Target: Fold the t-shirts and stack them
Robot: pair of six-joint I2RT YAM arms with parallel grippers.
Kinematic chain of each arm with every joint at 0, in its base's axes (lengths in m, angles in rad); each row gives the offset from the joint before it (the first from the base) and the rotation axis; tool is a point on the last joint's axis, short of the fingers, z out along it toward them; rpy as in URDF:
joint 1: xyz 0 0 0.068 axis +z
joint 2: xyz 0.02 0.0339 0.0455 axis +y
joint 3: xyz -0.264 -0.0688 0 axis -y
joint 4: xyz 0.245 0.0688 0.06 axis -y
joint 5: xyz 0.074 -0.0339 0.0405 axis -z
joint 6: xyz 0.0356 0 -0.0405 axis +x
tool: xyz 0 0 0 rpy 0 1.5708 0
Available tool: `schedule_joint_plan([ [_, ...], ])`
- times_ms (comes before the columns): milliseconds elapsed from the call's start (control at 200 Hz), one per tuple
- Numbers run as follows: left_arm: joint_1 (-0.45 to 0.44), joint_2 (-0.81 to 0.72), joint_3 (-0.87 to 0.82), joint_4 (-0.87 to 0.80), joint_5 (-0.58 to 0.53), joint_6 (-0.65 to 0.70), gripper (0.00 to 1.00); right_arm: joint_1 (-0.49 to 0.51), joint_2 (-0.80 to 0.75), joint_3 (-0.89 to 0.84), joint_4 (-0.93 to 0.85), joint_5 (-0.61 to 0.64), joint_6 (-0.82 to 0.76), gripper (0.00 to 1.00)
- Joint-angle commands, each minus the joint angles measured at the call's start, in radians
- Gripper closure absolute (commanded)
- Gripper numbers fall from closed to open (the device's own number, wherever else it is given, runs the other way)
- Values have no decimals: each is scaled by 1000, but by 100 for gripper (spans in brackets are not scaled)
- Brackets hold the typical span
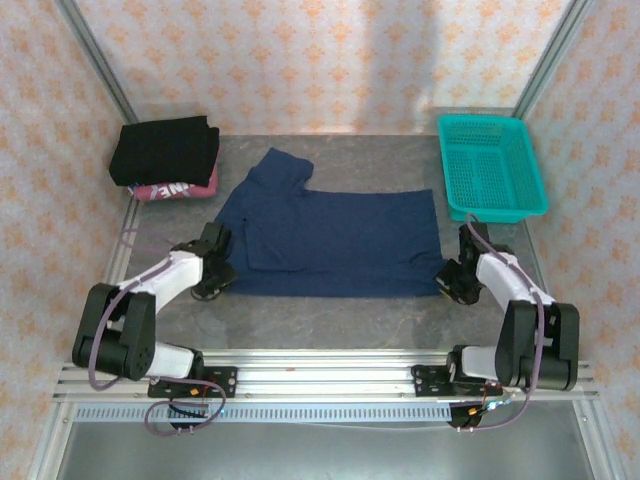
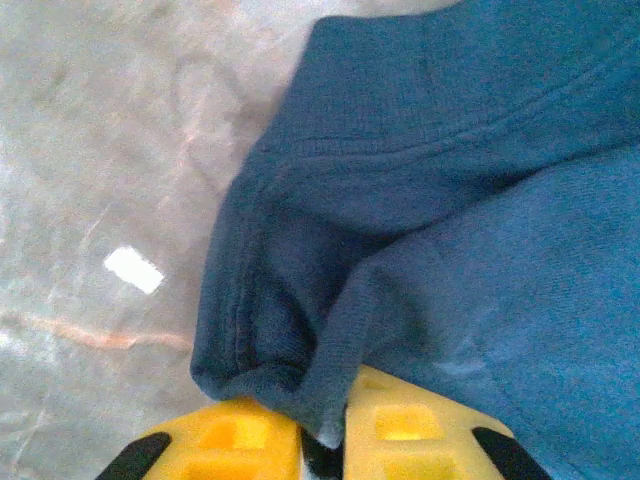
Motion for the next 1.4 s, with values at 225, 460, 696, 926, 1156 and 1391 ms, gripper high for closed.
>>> schedule_joint_plan([
  [225, -82, -359, 62, -344, -89, -176, 35, 6, -198, 101, -210, -49, 75, 49],
  [460, -117, -246, 186, -131, 131, -160, 31, 61, -193, 225, -191, -204, -55, 26],
  [696, -142, 41, 151, 109, 232, -230, 53, 88, -168, 284, -156, -288, -174, 14],
  [926, -154, 133, 199, 76, 153, -235, 56, 98, -210, 264, -127, -316, -158, 8],
  [1156, -154, 192, 211, 102, 123, -238, 62, 98, -217, 262, -128, -324, -158, 8],
  [1391, -154, 225, 251, 105, 91, -220, 70, 98, -238, 266, -119, -360, -170, 8],
])
